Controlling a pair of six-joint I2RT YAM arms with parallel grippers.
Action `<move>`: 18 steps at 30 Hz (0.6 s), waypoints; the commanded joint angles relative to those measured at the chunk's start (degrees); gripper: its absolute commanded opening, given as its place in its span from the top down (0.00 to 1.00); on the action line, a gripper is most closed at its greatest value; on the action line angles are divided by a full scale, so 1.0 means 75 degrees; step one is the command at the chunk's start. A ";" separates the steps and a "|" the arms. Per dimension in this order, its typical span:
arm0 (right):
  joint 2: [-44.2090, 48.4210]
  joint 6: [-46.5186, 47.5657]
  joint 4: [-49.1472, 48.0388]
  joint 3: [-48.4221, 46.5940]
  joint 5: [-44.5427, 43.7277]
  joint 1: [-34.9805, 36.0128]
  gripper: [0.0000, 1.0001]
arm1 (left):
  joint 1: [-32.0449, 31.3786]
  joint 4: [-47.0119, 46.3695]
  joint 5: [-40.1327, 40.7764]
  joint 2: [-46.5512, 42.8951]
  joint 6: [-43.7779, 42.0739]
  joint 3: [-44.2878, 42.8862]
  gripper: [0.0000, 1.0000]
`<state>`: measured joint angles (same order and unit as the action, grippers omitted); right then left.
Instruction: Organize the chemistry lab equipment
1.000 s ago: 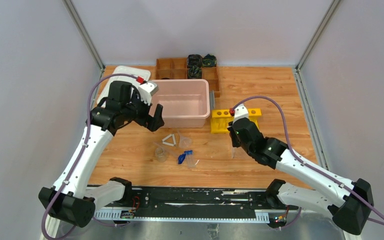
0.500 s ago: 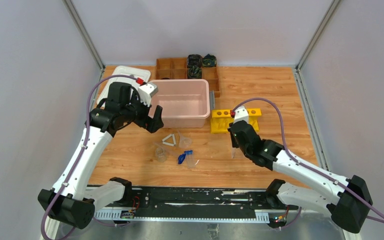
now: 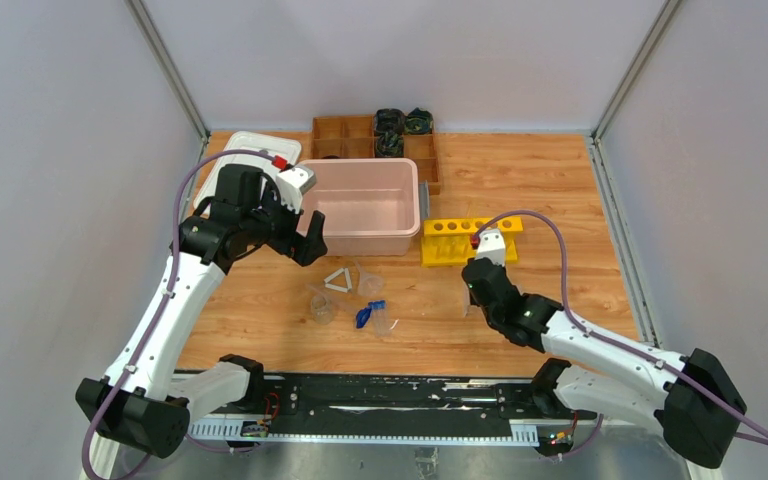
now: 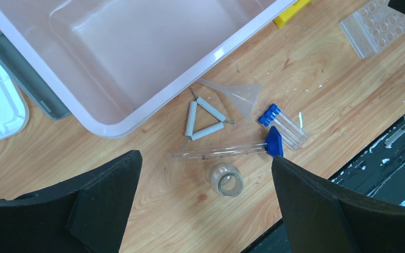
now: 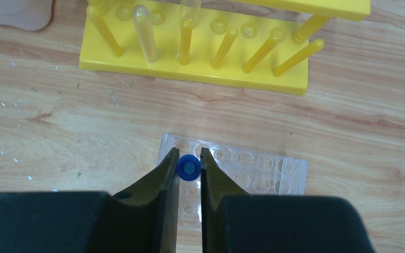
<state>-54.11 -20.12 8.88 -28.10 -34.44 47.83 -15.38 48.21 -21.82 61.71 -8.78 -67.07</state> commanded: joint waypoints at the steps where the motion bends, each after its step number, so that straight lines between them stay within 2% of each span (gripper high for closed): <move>1: -0.0128 -0.0286 -0.0747 0.0306 -0.0276 -0.0031 1.00 | 0.0046 0.0006 -0.0085 -0.0032 -0.0014 -0.0096 0.00; 11: -0.0572 -0.0533 -0.1366 0.0537 -0.0167 -0.0036 1.00 | 0.0046 0.0005 -0.0058 0.0024 -0.0057 -0.0096 0.00; 18: -0.0495 -0.0738 -0.1210 0.0623 -0.0406 -0.0035 1.00 | 0.0046 0.0005 -0.0096 -0.0005 -0.0088 -0.0086 0.00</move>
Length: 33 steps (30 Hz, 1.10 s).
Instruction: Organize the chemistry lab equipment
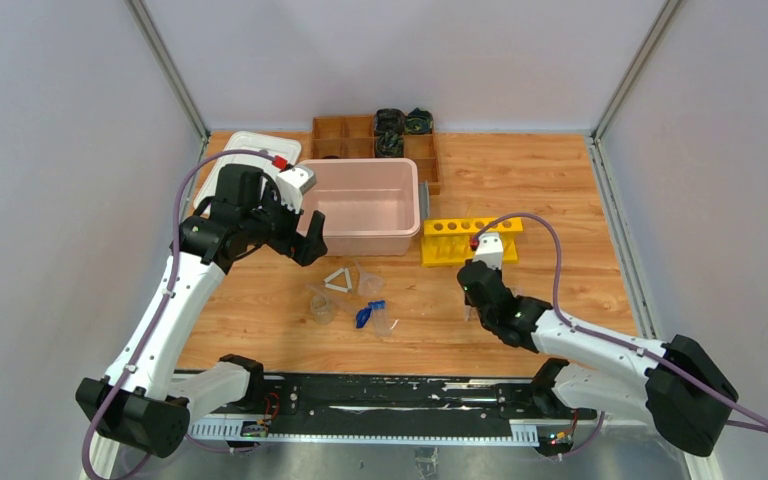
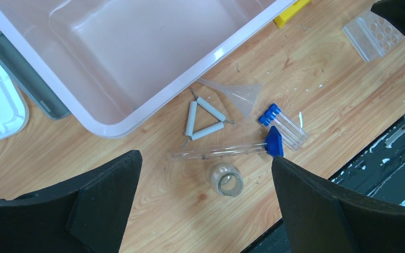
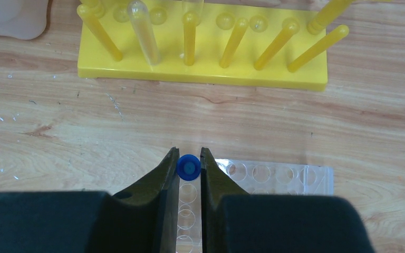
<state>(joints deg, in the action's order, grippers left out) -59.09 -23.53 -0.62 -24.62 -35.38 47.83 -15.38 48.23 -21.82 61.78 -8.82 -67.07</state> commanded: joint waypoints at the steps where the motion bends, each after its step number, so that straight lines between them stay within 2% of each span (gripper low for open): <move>1: 0.0232 -0.0292 0.0051 0.0196 -0.0288 -0.0039 1.00 | 0.0046 0.0003 -0.0089 -0.0002 -0.0081 -0.0082 0.00; 7: 0.0164 -0.0408 -0.0208 0.0383 -0.0046 -0.0038 1.00 | 0.0046 0.0001 -0.0102 0.0023 -0.0058 -0.0133 0.00; 14: -0.0613 -0.0964 -0.1056 0.0352 0.0567 -0.0029 1.00 | 0.0046 -0.0009 -0.0079 -0.0037 -0.0066 -0.0140 0.00; 22: -0.1698 -0.1091 -0.2039 -0.0392 0.0676 -0.0036 1.00 | 0.0046 0.0003 -0.0012 -0.0071 -0.0117 -0.0186 0.00; 27: -0.1900 -0.1186 -0.1962 -0.0540 0.0581 0.0137 1.00 | 0.0048 0.0003 0.0038 -0.0241 -0.0249 -0.0181 0.00; 32: -0.1802 -0.1167 -0.1636 -0.0456 0.0111 0.0493 0.91 | 0.0046 0.0001 -0.0007 -0.0265 -0.0277 -0.0143 0.00; 33: -0.1776 -0.1176 -0.1585 -0.0436 0.0037 0.0535 0.86 | 0.0046 -0.0003 -0.0008 -0.0253 -0.0277 -0.0155 0.00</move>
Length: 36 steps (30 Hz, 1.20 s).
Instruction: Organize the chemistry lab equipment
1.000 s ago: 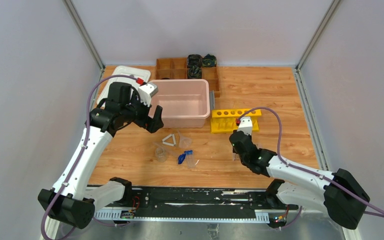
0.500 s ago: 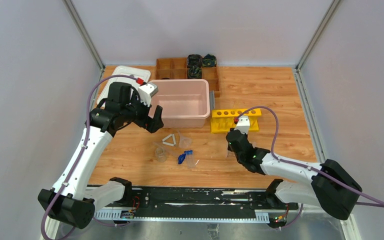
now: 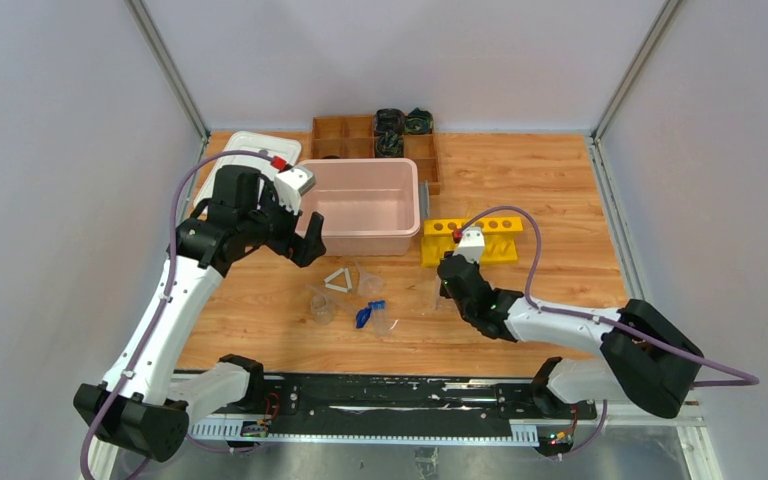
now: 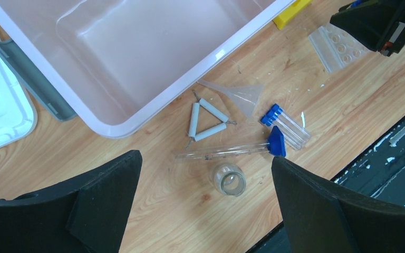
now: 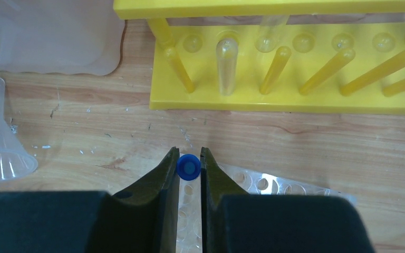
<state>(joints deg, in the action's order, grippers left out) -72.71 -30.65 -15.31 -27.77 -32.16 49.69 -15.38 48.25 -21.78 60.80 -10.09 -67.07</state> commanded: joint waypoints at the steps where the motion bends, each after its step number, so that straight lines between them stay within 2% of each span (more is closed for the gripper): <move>1: 0.0073 -0.0221 0.0397 0.0012 -0.0431 0.0318 0.78 | 0.0046 0.0000 -0.0012 -0.0109 -0.0102 -0.0161 0.00; 4: 0.0179 -0.0100 0.0484 0.0006 -0.0424 0.0345 0.55 | 0.0046 0.0000 -0.0025 -0.0116 -0.0091 -0.0213 0.00; 7: 0.0312 0.0060 0.0786 -0.0174 -0.0542 0.0388 0.43 | 0.0046 0.0000 -0.0026 -0.0142 -0.0105 -0.0257 0.00; 10: 0.0665 0.0212 0.1205 -0.0406 -0.0674 0.0417 0.36 | 0.0046 0.0000 -0.0014 -0.0189 -0.0120 -0.0252 0.00; 15: 0.1516 0.0593 0.1470 -0.0812 -0.0480 0.0394 0.36 | 0.0048 0.0000 -0.0076 -0.0190 -0.0058 -0.0297 0.00; 18: 0.1617 0.0630 0.1757 -0.1134 -0.0014 0.0198 0.38 | 0.0046 0.0000 -0.0138 -0.0157 0.0001 -0.0355 0.00; 22: 0.1199 0.0576 0.2606 -0.1672 0.0776 -0.0265 0.33 | 0.0047 0.0000 -0.0177 -0.0126 0.0044 -0.0394 0.00; 27: 0.0665 0.0628 0.2678 -0.1841 0.1776 -0.0732 0.30 | 0.0046 0.0000 -0.0166 -0.0141 0.0052 -0.0398 0.00; 36: 0.0069 0.0658 0.2596 -0.1934 0.2232 -0.0845 0.32 | 0.0046 0.0000 -0.0131 -0.0110 0.0021 -0.0386 0.00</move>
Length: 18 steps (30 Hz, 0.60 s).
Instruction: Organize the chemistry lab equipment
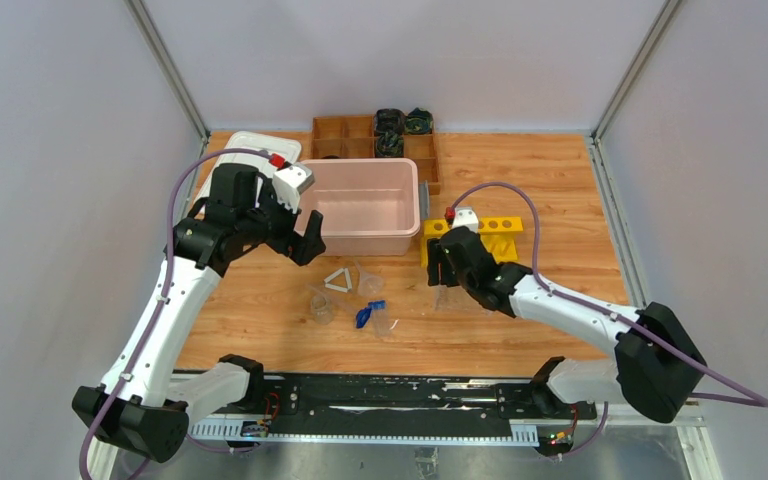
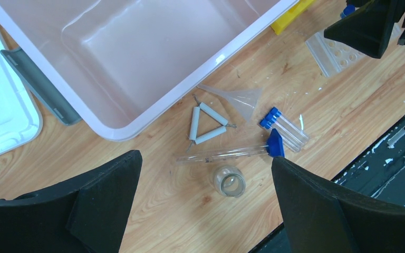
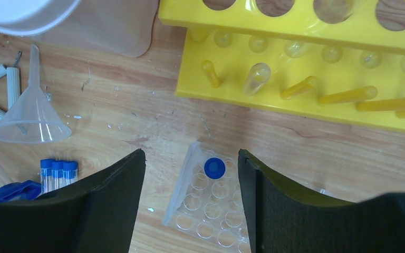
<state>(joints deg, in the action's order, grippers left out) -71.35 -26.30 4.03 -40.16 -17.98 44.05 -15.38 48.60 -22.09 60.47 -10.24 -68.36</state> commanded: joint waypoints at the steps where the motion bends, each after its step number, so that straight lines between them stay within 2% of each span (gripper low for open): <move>1: -0.0153 0.0089 -0.0004 -0.0282 0.0370 -0.0090 0.32 | 0.0046 -0.0046 -0.0087 -0.0045 0.0050 -0.0214 0.00; 9: -0.0299 0.0257 -0.0083 -0.0329 0.0534 -0.0095 0.36 | 0.0046 -0.0047 -0.0088 0.0015 0.0053 -0.0214 0.00; 18: 0.0327 0.0354 0.0173 -0.0320 0.0557 -0.0093 0.38 | 0.0054 -0.0046 -0.0113 0.0087 0.0098 -0.0250 0.00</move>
<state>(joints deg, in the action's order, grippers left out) -72.12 -24.71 4.29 -40.66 -13.52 44.03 -15.38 48.60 -22.09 60.75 -10.17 -68.36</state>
